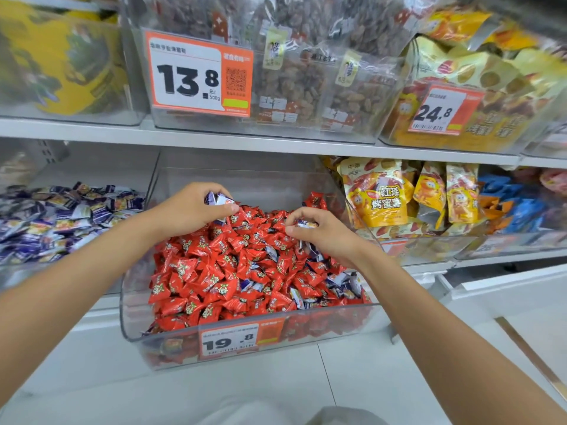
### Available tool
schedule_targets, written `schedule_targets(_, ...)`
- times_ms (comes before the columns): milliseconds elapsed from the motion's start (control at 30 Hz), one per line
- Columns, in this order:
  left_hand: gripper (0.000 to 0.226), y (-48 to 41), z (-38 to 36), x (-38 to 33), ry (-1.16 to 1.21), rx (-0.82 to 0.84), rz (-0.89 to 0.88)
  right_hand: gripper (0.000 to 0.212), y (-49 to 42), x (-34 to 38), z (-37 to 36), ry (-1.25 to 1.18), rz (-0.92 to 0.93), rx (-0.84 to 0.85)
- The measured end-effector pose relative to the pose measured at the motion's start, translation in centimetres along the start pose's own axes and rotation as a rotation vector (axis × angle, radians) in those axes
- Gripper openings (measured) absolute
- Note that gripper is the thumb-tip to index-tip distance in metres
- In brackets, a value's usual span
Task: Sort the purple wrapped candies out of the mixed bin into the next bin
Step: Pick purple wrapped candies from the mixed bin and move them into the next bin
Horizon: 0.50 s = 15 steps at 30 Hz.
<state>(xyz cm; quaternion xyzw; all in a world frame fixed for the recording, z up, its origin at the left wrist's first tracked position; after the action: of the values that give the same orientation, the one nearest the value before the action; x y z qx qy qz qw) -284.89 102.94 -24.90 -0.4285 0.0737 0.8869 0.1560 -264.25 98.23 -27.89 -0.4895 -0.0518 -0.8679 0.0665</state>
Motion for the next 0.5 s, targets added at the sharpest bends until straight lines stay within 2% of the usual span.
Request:
schedule_targets(67, 0.02, 0.2, -0.1, 0.1, -0.027, 0.012, 0.001, 0.013, -0.3, -0.2, 0.3, -0.023, -0.007, -0.008)
schedule_targets(167, 0.019, 0.2, -0.3, 0.2, -0.048, 0.023, -0.008, 0.014, -1.0, -0.4, -0.5, -0.017, -0.002, 0.014)
schedule_targets(267, 0.019, 0.1, -0.3, 0.2, -0.044, 0.025, -0.003, 0.028, -2.6, -1.4, -3.6, 0.474, 0.05, 0.155)
schedule_targets(333, 0.019, 0.1, -0.2, 0.5, -0.03, 0.028, 0.011, 0.03, -3.4, -2.0, -4.9, 0.641, 0.052, 0.223)
schedule_targets(367, 0.019, 0.1, -0.2, 0.6, -0.028, 0.031, 0.016, 0.026, -3.7, -2.2, -4.9, 0.598, 0.041, 0.229)
schedule_targets(433, 0.019, 0.1, -0.1, 0.8, -0.031, 0.031, 0.021, 0.012, -3.4, -1.6, -4.0, 0.354, 0.02, 0.188)
schedule_targets(500, 0.02, 0.1, -0.2, 0.6, -0.034, 0.031, 0.015, 0.013, -2.6, -0.5, -2.1, 0.199, 0.033, 0.092)
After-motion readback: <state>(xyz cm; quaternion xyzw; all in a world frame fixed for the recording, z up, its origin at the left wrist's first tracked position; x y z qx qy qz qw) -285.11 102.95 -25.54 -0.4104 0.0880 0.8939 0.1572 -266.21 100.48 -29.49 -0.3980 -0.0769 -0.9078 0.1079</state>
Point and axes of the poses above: each hand's wrist, its own y-axis away from the middle knuckle, its own z-axis out of the back of the hand, x = y × z, the point moved 9 cm from there along -y, towards the middle knuckle, and after that the axes turned 5 degrees about z, right-handed, at the moved point
